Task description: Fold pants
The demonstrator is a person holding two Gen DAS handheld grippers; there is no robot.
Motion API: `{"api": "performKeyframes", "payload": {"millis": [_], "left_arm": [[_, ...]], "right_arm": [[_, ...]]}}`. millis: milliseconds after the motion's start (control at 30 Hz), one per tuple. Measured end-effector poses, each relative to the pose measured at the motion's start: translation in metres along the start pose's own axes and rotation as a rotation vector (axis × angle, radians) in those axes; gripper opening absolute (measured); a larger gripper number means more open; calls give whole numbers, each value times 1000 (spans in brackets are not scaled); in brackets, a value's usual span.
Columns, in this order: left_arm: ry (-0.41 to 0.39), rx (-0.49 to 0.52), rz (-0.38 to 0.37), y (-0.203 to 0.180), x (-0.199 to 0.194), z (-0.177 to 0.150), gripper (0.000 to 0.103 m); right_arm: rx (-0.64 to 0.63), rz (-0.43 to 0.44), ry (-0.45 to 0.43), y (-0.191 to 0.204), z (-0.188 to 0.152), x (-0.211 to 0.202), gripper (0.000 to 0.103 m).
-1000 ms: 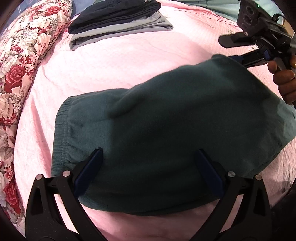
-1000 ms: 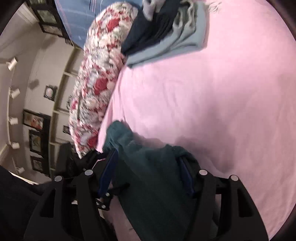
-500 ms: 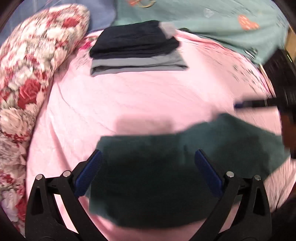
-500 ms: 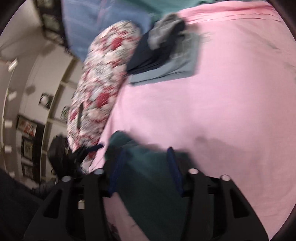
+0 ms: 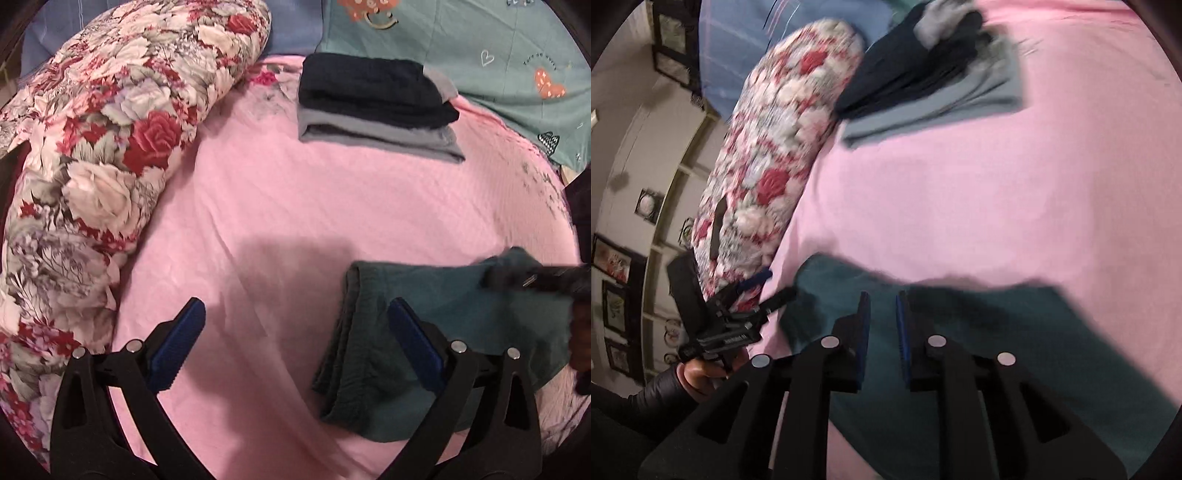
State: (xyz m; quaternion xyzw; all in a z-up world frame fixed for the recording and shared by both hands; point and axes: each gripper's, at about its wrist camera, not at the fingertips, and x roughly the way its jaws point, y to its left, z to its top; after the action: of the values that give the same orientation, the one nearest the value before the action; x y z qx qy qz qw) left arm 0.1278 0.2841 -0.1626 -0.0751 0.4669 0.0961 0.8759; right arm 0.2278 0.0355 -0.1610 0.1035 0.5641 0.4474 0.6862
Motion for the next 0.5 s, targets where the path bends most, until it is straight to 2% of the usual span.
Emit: {"api": "performKeyframes", "payload": {"millis": [100, 167, 267, 300, 367, 400, 500], "left_arm": [[-8, 22, 1, 0, -1, 6, 100], [-19, 32, -42, -2, -8, 10, 100], [-14, 80, -181, -18, -12, 16, 100], [5, 110, -250, -29, -9, 15, 100], [41, 166, -303, -49, 0, 5, 100], [67, 196, -298, -57, 9, -2, 100], [128, 270, -189, -60, 41, -22, 101]], "right_arm": [[-34, -126, 37, 6, 0, 37, 14], [-14, -163, 8, 13, 1, 38, 17], [19, -114, -44, 29, -8, 14, 19], [0, -120, -63, 37, -16, 3, 20], [-29, -178, -68, 44, -33, -10, 20], [-29, -219, -53, 44, -46, -13, 20], [11, -361, 57, 26, -85, -12, 19]]}}
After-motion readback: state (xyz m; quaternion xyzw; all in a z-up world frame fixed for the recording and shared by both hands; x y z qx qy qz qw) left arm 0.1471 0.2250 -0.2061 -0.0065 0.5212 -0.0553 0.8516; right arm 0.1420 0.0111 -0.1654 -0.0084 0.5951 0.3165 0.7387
